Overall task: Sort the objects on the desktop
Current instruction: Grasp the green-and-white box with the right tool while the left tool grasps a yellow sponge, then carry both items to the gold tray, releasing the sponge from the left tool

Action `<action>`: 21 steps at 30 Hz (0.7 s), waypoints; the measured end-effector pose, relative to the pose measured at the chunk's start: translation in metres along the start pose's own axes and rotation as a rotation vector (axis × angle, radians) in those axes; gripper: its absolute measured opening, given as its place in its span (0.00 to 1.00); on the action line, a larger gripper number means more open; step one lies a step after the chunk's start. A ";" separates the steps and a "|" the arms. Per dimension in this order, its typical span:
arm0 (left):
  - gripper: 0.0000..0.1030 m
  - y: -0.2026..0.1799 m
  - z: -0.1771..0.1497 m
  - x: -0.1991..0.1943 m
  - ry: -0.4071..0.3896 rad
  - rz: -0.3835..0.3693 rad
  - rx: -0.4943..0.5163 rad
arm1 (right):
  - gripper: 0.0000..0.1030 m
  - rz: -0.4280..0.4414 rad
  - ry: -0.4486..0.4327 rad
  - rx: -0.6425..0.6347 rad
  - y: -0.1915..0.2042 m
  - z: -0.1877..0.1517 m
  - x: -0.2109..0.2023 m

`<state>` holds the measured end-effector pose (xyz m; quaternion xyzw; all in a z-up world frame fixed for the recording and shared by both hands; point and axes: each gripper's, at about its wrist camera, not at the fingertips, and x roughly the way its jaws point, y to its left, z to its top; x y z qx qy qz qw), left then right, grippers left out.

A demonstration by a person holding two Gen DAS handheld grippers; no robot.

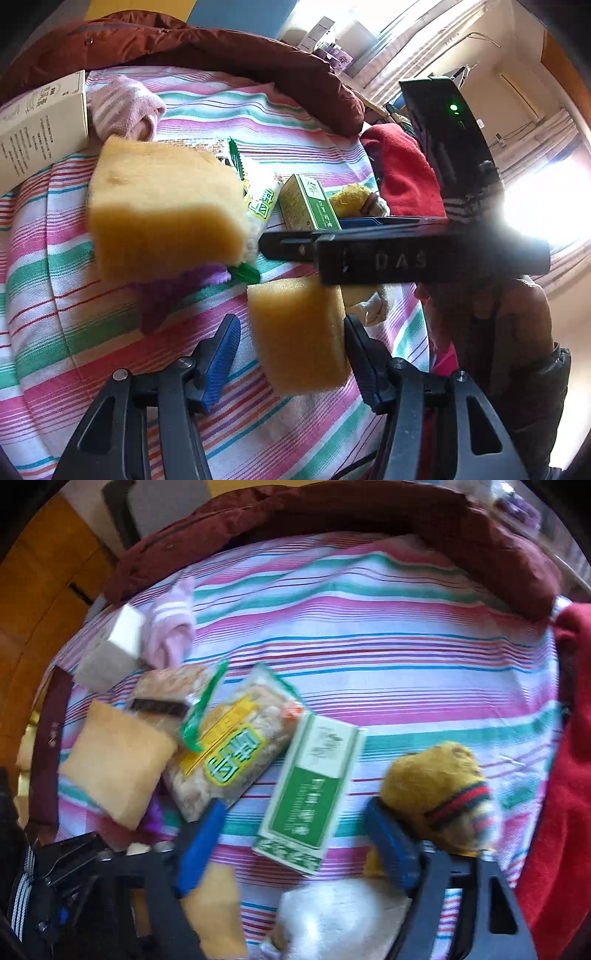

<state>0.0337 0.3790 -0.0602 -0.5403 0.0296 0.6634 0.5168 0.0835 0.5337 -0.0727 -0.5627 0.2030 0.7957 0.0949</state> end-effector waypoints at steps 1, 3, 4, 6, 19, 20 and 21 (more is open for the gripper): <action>0.48 -0.001 -0.002 -0.002 -0.005 -0.002 0.011 | 0.85 -0.007 0.004 -0.015 0.002 0.000 0.001; 0.42 -0.006 -0.005 -0.006 -0.025 0.007 0.051 | 0.85 -0.009 0.000 -0.009 0.003 0.000 0.000; 0.41 -0.008 -0.005 -0.006 -0.029 0.008 0.064 | 0.84 -0.003 -0.003 0.000 0.001 0.000 -0.002; 0.39 -0.011 -0.008 -0.008 -0.038 0.010 0.084 | 0.72 -0.013 -0.007 0.009 -0.003 0.000 -0.005; 0.36 -0.015 -0.032 -0.070 -0.152 0.042 0.097 | 0.30 -0.051 -0.068 0.091 -0.020 0.001 -0.020; 0.36 -0.015 -0.034 -0.077 -0.167 0.051 0.102 | 0.30 -0.044 -0.081 0.108 -0.022 0.001 -0.023; 0.36 -0.015 -0.040 -0.088 -0.181 0.059 0.104 | 0.30 -0.041 -0.093 0.116 -0.021 -0.003 -0.026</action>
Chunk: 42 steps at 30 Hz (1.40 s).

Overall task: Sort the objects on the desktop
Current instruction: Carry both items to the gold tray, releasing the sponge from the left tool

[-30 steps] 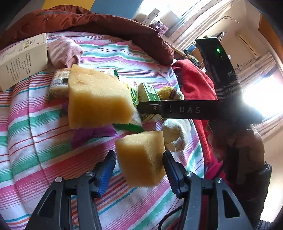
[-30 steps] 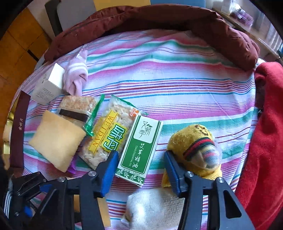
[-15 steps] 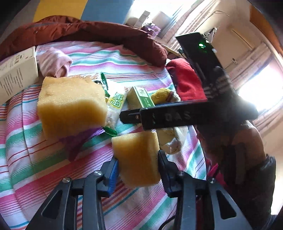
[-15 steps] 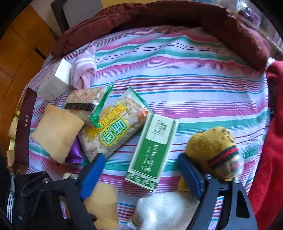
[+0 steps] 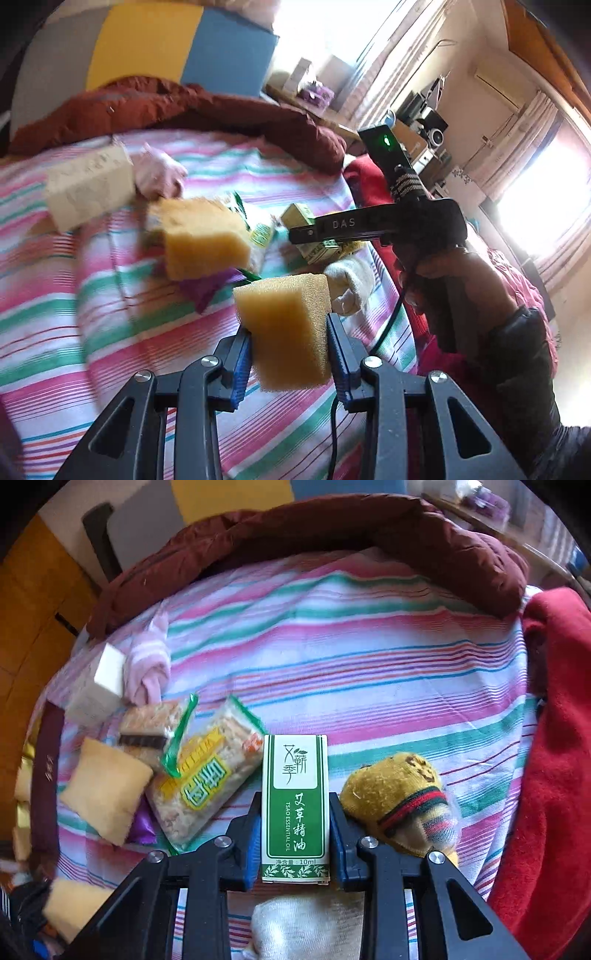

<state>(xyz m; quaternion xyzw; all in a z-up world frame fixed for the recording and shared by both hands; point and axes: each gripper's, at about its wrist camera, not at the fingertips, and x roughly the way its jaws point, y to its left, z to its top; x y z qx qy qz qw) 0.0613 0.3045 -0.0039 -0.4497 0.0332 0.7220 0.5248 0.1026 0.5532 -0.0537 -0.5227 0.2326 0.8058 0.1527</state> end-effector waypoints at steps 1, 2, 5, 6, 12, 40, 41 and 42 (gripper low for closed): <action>0.36 0.001 -0.001 -0.006 -0.012 0.008 0.001 | 0.30 0.000 -0.021 0.007 -0.001 0.001 -0.004; 0.36 0.002 -0.001 -0.013 -0.025 0.019 0.004 | 0.30 -0.003 -0.056 0.011 -0.001 0.002 -0.011; 0.36 0.010 -0.001 -0.034 -0.070 0.052 -0.004 | 0.30 0.031 -0.152 0.010 0.005 0.006 -0.027; 0.36 0.015 0.000 -0.041 -0.083 0.059 -0.016 | 0.30 0.060 -0.197 0.001 0.009 0.006 -0.037; 0.36 0.051 0.001 -0.084 -0.161 0.130 -0.101 | 0.30 0.234 -0.254 -0.060 0.054 0.000 -0.056; 0.36 0.223 -0.079 -0.230 -0.379 0.500 -0.472 | 0.35 0.206 -0.113 -0.542 0.343 -0.027 0.019; 0.36 0.223 -0.082 -0.231 -0.376 0.505 -0.468 | 0.41 0.190 -0.095 -0.566 0.342 -0.027 0.023; 0.36 0.223 -0.083 -0.230 -0.373 0.513 -0.464 | 0.48 0.179 -0.068 -0.603 0.340 -0.028 0.031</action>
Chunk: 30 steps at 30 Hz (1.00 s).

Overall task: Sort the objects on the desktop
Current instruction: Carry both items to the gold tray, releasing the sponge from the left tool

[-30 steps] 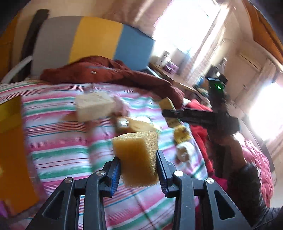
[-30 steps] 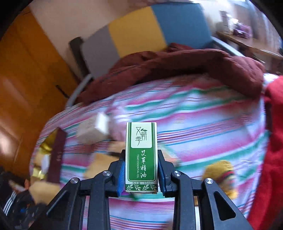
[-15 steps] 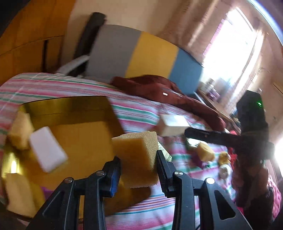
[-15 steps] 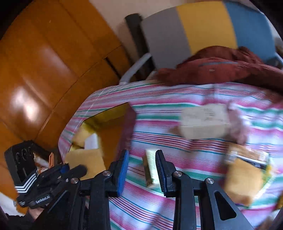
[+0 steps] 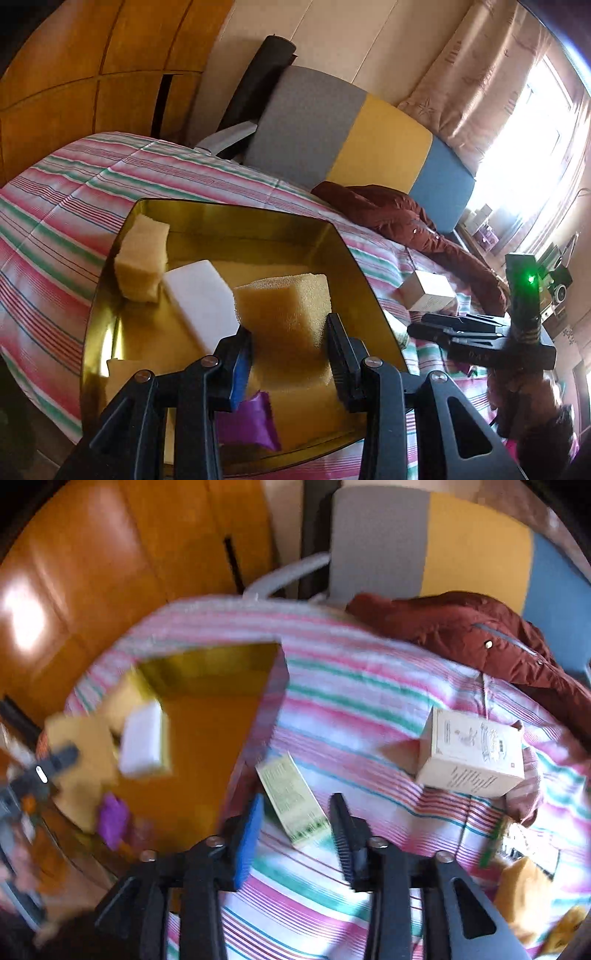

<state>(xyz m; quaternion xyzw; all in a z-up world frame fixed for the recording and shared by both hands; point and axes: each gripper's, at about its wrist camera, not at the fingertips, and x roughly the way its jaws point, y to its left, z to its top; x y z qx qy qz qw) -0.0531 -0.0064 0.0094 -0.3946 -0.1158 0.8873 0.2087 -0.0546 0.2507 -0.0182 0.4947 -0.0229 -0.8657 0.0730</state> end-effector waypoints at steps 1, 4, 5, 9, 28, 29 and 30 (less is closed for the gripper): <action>0.36 0.001 -0.001 -0.001 0.000 0.003 0.001 | 0.51 0.005 0.015 -0.023 0.000 -0.001 0.003; 0.36 0.006 -0.001 -0.001 0.007 0.013 -0.005 | 0.63 0.024 0.055 -0.089 -0.001 -0.001 0.015; 0.36 0.008 -0.001 0.000 0.009 0.021 -0.007 | 0.63 0.009 0.065 -0.108 -0.002 0.001 0.021; 0.36 0.018 0.004 0.002 0.012 0.052 -0.017 | 0.63 0.023 0.111 -0.153 -0.003 0.009 0.041; 0.54 0.060 0.011 -0.006 0.000 0.207 -0.126 | 0.30 0.193 -0.116 0.008 0.009 0.012 -0.031; 0.54 0.060 0.010 -0.010 -0.010 0.214 -0.122 | 0.31 0.211 -0.122 0.000 0.017 0.015 -0.033; 0.54 0.060 0.010 -0.014 -0.020 0.220 -0.118 | 0.32 0.230 -0.123 -0.011 0.031 0.018 -0.031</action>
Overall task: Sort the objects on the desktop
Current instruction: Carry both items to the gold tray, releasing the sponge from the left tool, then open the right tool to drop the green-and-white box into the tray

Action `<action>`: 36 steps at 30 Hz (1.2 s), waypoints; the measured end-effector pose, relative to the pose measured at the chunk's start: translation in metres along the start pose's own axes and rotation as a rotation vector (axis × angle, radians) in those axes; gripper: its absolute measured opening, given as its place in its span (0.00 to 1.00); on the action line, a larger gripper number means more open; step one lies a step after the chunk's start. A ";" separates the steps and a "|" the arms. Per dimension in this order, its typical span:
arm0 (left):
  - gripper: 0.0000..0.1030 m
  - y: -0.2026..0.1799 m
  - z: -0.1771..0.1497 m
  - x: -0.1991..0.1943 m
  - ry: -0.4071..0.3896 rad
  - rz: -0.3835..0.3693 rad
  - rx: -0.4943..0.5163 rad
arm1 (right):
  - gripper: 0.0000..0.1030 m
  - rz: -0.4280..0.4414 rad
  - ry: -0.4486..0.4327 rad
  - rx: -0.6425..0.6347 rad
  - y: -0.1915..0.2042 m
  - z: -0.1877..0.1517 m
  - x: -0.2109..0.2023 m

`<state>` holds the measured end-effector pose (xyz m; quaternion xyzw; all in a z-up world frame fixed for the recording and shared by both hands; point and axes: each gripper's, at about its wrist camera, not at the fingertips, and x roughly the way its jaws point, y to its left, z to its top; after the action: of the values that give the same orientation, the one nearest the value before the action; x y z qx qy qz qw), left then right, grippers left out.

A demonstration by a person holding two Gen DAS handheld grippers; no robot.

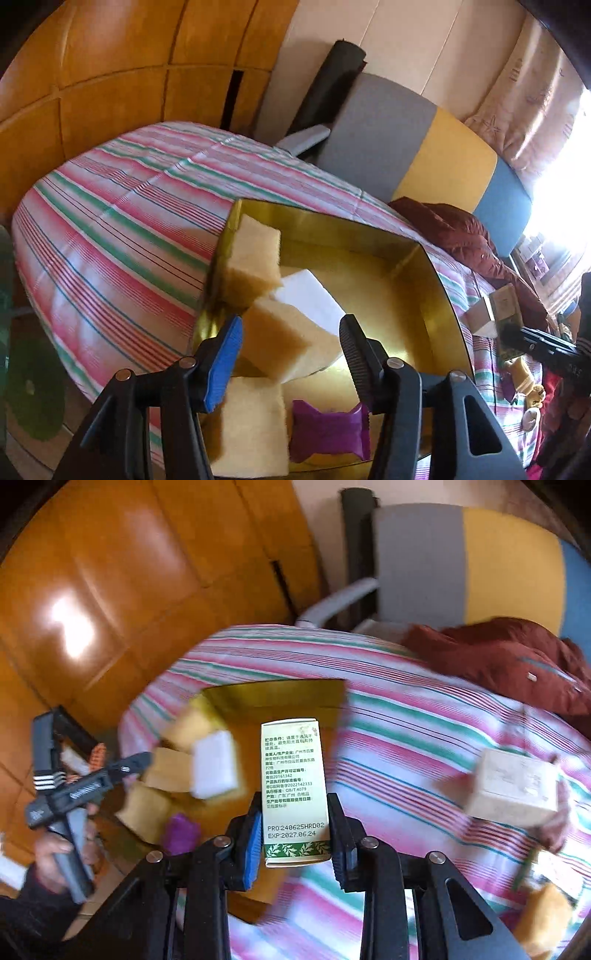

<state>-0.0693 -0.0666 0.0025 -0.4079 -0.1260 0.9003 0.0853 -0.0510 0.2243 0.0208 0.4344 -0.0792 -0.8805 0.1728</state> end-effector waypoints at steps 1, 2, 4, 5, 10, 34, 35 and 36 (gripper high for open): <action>0.57 0.001 0.000 -0.003 -0.009 0.004 0.002 | 0.32 0.018 0.007 -0.004 0.008 0.001 0.005; 0.61 0.003 0.000 -0.007 -0.020 0.006 0.002 | 0.32 0.037 0.013 -0.005 0.016 0.002 0.012; 0.66 0.007 0.000 -0.012 -0.033 0.011 -0.004 | 0.35 0.081 0.024 0.010 0.032 0.002 0.026; 0.69 0.009 0.000 -0.015 -0.041 0.016 -0.008 | 0.41 0.107 0.033 0.017 0.040 0.001 0.035; 0.77 0.020 0.002 -0.034 -0.113 0.006 -0.037 | 0.65 0.178 0.024 0.058 0.058 -0.008 0.045; 0.70 -0.071 -0.047 -0.034 -0.050 0.129 0.250 | 1.00 -0.325 -0.287 0.090 0.032 -0.070 -0.035; 0.69 -0.073 -0.049 -0.033 -0.043 0.131 0.256 | 1.00 -0.340 -0.288 0.099 0.028 -0.072 -0.038; 0.69 -0.076 -0.051 -0.031 -0.038 0.136 0.268 | 1.00 -0.346 -0.290 0.105 0.025 -0.077 -0.043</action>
<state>-0.0066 0.0054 0.0150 -0.3832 0.0215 0.9204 0.0752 0.0398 0.2181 0.0130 0.3188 -0.0732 -0.9448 -0.0170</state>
